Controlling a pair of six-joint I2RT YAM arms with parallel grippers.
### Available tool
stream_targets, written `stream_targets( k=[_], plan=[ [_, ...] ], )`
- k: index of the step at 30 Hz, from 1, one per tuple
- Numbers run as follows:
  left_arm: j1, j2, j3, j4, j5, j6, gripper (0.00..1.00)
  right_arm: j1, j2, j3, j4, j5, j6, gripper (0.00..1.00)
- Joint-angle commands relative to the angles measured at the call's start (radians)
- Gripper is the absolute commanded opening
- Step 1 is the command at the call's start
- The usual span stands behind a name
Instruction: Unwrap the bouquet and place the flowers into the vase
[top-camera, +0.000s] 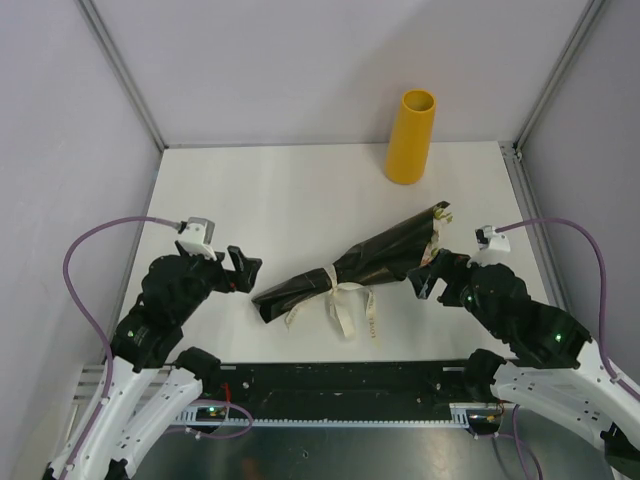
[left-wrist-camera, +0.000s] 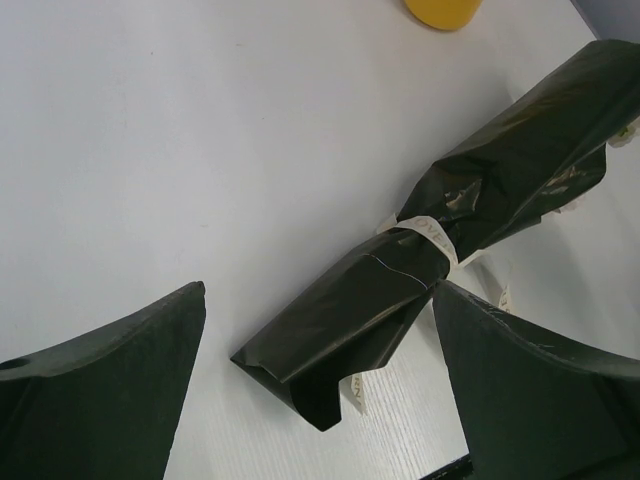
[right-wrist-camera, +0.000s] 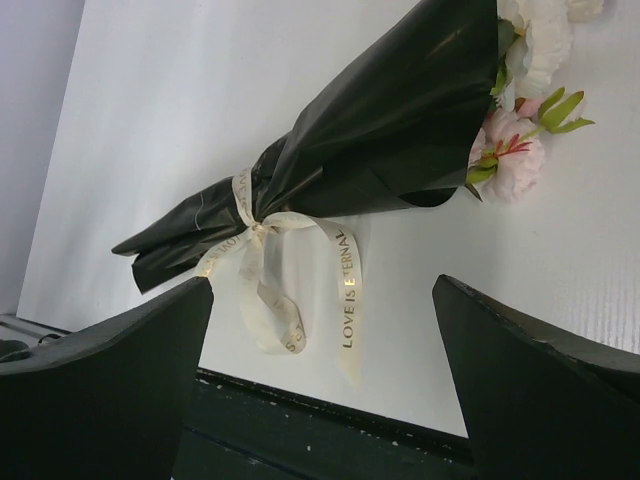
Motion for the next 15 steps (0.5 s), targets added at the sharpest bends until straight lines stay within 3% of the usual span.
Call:
stream_targets(
  k=[1,10,15],
  plan=[
    [0.007,0.009,0.019,0.032,-0.003,-0.011,1.0,0.004,0.002,-0.004,0.036,0.03,0.013,0.99],
    [0.008,0.029,0.017,0.031,-0.014,-0.017,1.0,0.004,0.001,-0.016,0.039,0.027,0.018,0.99],
    [0.007,0.05,0.02,0.015,0.014,-0.091,1.0,0.003,0.007,-0.049,0.051,0.011,0.028,0.99]
  ],
)
